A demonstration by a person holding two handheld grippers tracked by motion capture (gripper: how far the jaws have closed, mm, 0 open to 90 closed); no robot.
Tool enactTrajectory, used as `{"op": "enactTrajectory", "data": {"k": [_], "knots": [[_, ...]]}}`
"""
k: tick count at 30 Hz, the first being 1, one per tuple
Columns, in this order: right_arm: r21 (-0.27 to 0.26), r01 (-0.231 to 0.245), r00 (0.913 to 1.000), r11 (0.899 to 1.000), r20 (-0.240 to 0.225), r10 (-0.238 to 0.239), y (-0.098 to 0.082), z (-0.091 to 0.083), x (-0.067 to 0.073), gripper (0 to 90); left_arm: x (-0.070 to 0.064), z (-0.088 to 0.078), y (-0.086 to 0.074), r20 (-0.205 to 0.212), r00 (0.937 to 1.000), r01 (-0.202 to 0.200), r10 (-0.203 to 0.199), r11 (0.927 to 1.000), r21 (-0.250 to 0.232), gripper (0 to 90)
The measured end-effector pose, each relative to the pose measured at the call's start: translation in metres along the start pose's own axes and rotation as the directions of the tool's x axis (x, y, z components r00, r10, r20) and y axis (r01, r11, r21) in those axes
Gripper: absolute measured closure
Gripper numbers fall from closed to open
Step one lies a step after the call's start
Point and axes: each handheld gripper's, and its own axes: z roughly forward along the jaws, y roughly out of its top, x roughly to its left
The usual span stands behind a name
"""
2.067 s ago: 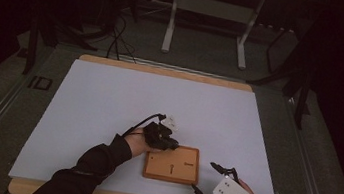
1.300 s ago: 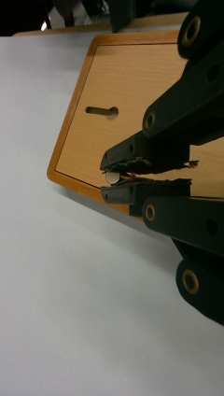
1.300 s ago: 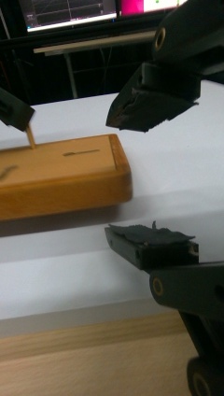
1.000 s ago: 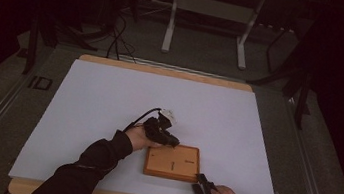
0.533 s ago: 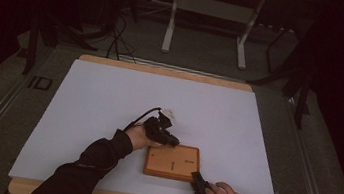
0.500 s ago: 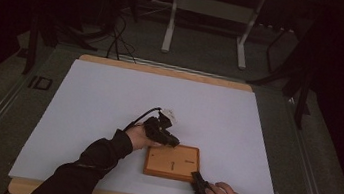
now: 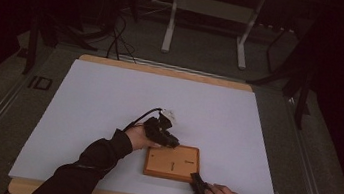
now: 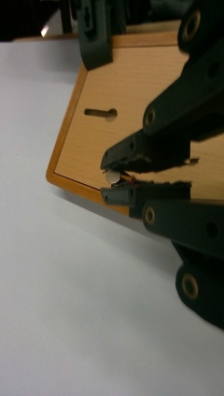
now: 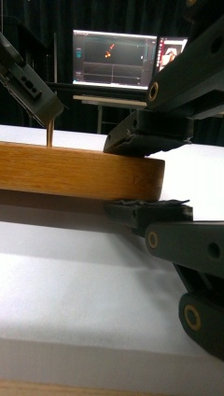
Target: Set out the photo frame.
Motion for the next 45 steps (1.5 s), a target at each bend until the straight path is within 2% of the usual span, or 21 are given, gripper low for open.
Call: {"op": "enactTrajectory", "data": {"k": [3, 4, 6, 7, 12, 18, 19, 22, 26, 29, 31, 32, 33, 34, 38, 39, 40, 41, 43, 44, 45], "knots": [[-0.004, -0.015, 0.9997, 1.0, -0.019, 0.015, -0.001, 0.0, -0.005, 66.6, 0.001, -0.004, -0.001, 0.001, 1.0, 0.006, -0.006, 0.9996, -0.028, 59.6], [-0.01, -0.02, 0.9994, 1.0, -0.03, 0.019, -0.001, 0.0, -0.007, 66.6, 0.0, -0.007, -0.002, -0.014, 0.9999, 0.003, -0.003, 0.999, -0.044, 51.8], [-0.012, -0.027, 0.9987, 1.0, -0.042, 0.027, -0.002, -0.001, -0.01, 66.5, -0.001, -0.015, -0.005, -0.045, 0.9989, 0.011, -0.013, 0.9981, -0.061, 45.5], [-0.012, -0.027, 0.9987, 1.0, -0.042, 0.027, -0.002, -0.001, -0.01, 66.5, -0.001, -0.015, -0.005, -0.045, 0.9989, 0.011, -0.013, 0.9981, -0.061, 42.9], [-0.019, -0.063, 0.9941, 0.998, -0.09, 0.061, -0.004, -0.001, -0.023, 66.7, -0.006, -0.029, -0.01, -0.048, 0.9989, -0.003, -0.001, 0.9962, -0.087, 42.7], [-0.036, -0.092, 0.9877, 0.995, -0.13, 0.087, -0.007, 0.0, -0.034, 66.8, -0.016, -0.05, -0.016, -0.054, 0.9985, -0.022, 0.015, 0.9891, -0.145, 35.0], [-0.039, -0.098, 0.9862, 0.994, -0.138, 0.092, -0.008, 0.0, -0.037, 66.8, -0.016, -0.054, -0.018, -0.041, 0.999, -0.022, 0.016, 0.9888, -0.148, 34.8], [-0.047, -0.124, 0.9802, 0.991, -0.161, 0.115, -0.01, 0.0, -0.042, 66.7, -0.018, -0.061, -0.022, -0.067, 0.9977, -0.024, 0.014, 0.9876, -0.155, 33.9], [-0.053, -0.135, 0.9732, 0.989, -0.195, 0.122, -0.013, 0.001, -0.051, 66.8, -0.021, -0.071, -0.028, -0.078, 0.9968, -0.029, 0.016, 0.986, -0.164, 33.2], [-0.052, -0.158, 0.9626, 0.986, -0.231, 0.142, -0.014, 0.002, -0.059, 66.8, -0.023, -0.078, -0.035, -0.086, 0.9961, -0.034, 0.02, 0.9853, -0.168, 32.7], [-0.05, -0.162, 0.9604, 0.986, -0.238, 0.145, -0.015, 0.003, -0.062, 66.9, -0.023, -0.081, -0.038, -0.088, 0.9959, -0.035, 0.021, 0.9857, -0.165, 29.9], [-0.055, -0.177, 0.9516, 0.983, -0.264, 0.157, -0.016, 0.004, -0.068, 66.9, -0.023, -0.085, -0.044, -0.08, 0.9965, -0.037, 0.024, 0.985, -0.169, 26.9], [-0.055, -0.177, 0.9516, 0.983, -0.264, 0.157, -0.016, 0.004, -0.068, 66.9, -0.023, -0.085, -0.044, -0.08, 0.9965, -0.037, 0.024, 0.985, -0.169, 26.6], [-0.057, -0.187, 0.9476, 0.981, -0.274, 0.164, -0.018, 0.005, -0.072, 67.2, -0.022, -0.091, -0.051, -0.076, 0.9969, -0.03, 0.016, 0.983, -0.181, 25.6], [-0.063, -0.22, 0.9304, 0.973, -0.313, 0.19, -0.021, 0.008, -0.082, 67.2, -0.022, -0.097, -0.059, -0.08, 0.9968, -0.021, 0.005, 0.98, -0.198, 20.4], [-0.063, -0.228, 0.927, 0.972, -0.319, 0.197, -0.022, 0.008, -0.084, 67.2, -0.023, -0.099, -0.062, -0.081, 0.9967, -0.025, 0.008, 0.9774, -0.21, 19.8], [-0.063, -0.24, 0.9199, 0.969, -0.334, 0.206, -0.024, 0.009, -0.087, 67.2, -0.024, -0.1, -0.063, -0.094, 0.9955, -0.033, 0.013, 0.9767, -0.212, 17.8], [-0.064, -0.247, 0.9166, 0.967, -0.339, 0.211, -0.024, 0.01, -0.089, 67.2, -0.026, -0.101, -0.066, -0.112, 0.9937, -0.038, 0.013, 0.9748, -0.22, 15.3], [-0.063, -0.245, 0.9136, 0.967, -0.349, 0.209, -0.025, 0.011, -0.091, 67.2, -0.027, -0.101, -0.068, -0.124, 0.9921, -0.048, 0.02, 0.9721, -0.23, 13.7], [-0.064, -0.249, 0.9112, 0.966, -0.354, 0.211, -0.026, 0.011, -0.092, 67.2, -0.03, -0.102, -0.071, -0.143, 0.9891, -0.071, 0.038, 0.969, -0.236, 13.7], [-0.068, -0.265, 0.9021, 0.962, -0.37, 0.222, -0.027, 0.013, -0.096, 67.2, -0.032, -0.102, -0.074, -0.143, 0.9885, -0.082, 0.049, 0.9697, -0.23, 10.3]]}}
